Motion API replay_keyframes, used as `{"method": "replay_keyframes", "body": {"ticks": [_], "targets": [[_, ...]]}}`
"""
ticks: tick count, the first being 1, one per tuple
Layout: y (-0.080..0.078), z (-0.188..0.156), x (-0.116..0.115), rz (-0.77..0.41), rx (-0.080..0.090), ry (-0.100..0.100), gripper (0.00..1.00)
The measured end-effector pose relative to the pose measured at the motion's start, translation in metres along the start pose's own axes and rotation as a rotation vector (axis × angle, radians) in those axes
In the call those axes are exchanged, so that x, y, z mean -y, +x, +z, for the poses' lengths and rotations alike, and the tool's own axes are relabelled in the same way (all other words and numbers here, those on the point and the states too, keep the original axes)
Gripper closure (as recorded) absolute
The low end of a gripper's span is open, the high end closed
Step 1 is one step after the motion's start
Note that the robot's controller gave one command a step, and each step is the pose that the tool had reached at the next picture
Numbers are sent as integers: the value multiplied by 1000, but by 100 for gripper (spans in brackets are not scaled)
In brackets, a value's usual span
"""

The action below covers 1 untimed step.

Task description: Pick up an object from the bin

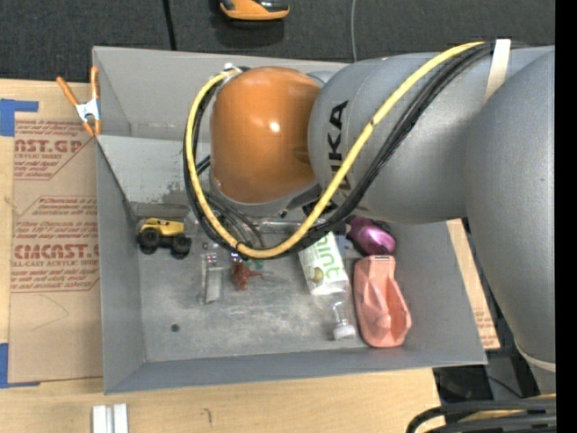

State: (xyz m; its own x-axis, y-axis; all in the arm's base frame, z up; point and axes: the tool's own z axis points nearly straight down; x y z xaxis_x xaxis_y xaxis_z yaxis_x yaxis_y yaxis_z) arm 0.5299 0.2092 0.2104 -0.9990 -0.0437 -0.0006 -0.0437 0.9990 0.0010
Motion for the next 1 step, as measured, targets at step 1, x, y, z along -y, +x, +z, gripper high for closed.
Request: {"method": "replay_keyframes", "body": {"ticks": [1], "targets": [[-11, -3, 28, -100, 2, 0, 0]]}}
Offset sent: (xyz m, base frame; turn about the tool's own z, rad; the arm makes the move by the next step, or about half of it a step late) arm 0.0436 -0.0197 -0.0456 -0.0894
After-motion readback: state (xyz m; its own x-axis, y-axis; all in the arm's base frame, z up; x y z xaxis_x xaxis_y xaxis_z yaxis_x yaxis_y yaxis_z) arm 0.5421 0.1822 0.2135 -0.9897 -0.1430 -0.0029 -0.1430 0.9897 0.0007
